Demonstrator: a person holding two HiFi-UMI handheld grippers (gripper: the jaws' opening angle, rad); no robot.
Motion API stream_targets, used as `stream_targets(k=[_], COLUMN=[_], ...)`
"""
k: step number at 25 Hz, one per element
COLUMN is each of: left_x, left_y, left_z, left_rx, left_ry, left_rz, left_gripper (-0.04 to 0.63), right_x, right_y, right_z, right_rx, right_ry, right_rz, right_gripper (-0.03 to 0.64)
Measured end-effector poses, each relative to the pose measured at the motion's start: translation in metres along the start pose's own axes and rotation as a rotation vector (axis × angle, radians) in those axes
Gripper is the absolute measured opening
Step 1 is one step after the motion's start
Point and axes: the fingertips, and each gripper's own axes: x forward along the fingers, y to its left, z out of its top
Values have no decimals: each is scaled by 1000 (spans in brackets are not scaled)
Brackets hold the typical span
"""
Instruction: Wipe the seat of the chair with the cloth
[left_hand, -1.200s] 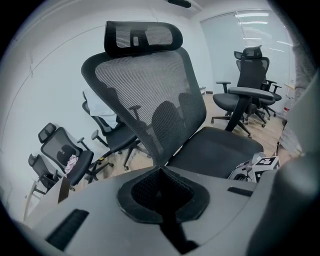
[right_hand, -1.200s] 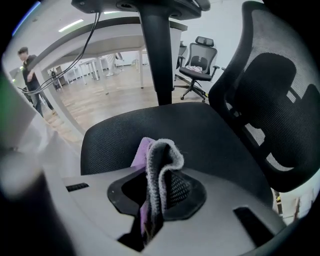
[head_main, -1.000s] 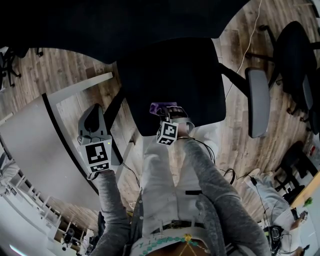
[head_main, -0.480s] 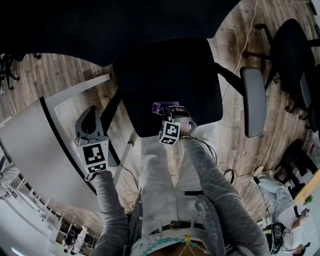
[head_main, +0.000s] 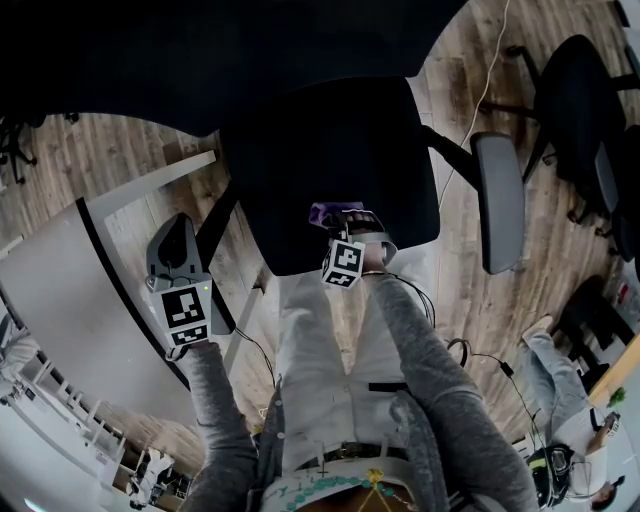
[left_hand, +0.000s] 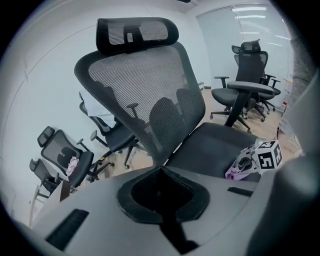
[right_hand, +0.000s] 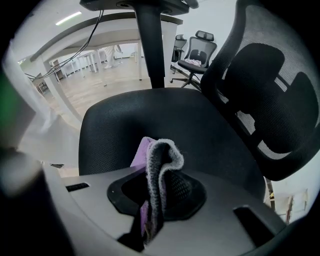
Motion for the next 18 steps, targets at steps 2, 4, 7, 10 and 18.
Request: stream_targets(k=[2,4,7,10,18], left_x=[0,0,0,0,0], left_y=[1,0,-1,-1,0], left_z=[-1,-1,1,1,-2], left_rx=[-1,1,11,15,18], left_ry=[2,3,10,14,16], left_rz=[-3,-3,2,1,-3], left_gripper=[-2,-2,-2,-2,-2], right_x=[-2,-5,-7,-8,-15], right_y=[-2,-4,-6,-10,-17], right_z=[-4,-10,-19,-26,-41], right_rx=[4,3,4,0,31], right_ry=[5,10,15,18,31], right_rz=[-3,-4,-6,-17,-43], right_gripper=[51,51,51,51,51])
